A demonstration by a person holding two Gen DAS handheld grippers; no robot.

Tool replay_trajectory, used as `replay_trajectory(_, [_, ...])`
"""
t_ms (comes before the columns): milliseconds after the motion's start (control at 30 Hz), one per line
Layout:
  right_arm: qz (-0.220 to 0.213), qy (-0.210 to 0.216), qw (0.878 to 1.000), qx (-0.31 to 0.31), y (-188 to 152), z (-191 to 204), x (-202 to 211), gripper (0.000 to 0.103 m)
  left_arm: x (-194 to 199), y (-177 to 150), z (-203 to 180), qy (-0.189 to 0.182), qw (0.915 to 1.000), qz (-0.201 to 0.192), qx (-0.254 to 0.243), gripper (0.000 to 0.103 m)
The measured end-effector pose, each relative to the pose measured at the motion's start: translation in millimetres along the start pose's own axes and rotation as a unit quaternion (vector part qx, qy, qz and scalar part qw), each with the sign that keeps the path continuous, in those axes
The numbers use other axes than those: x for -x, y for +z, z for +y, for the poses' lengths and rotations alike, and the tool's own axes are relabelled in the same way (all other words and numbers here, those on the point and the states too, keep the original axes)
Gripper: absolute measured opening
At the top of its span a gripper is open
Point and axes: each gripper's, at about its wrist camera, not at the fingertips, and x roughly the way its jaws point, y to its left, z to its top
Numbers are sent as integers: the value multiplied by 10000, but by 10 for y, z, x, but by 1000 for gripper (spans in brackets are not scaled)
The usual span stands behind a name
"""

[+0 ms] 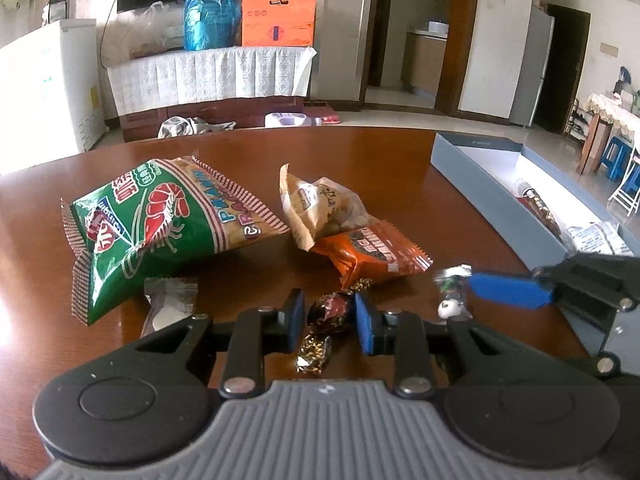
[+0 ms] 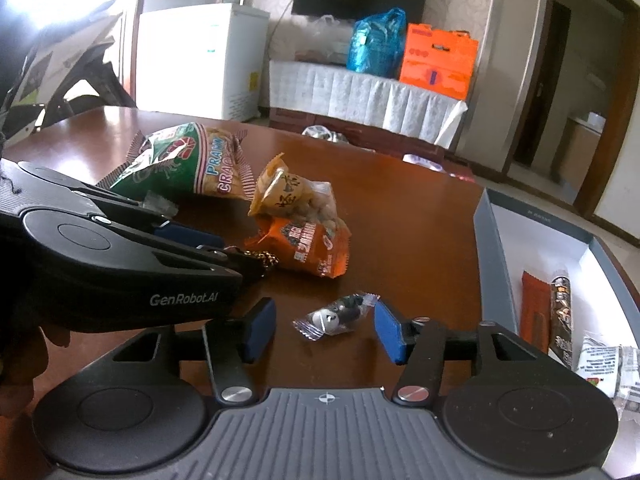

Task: Organize snacks
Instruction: 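Grasp gold wrapped candy with left tool while right tool grasps silver candy, then carry gold candy to box with left tool while right tool carries silver candy there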

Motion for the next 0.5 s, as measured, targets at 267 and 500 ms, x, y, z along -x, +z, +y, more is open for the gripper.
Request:
replay_trajectory(267, [52, 99, 9999, -64, -25, -107, 73, 18, 4, -30, -63, -118, 9996, 5, -242, 22])
replay_trajectory(500, [-59, 126, 9999, 32, -25, -114, 214, 18, 82, -84, -115, -136, 9996, 23, -230, 21])
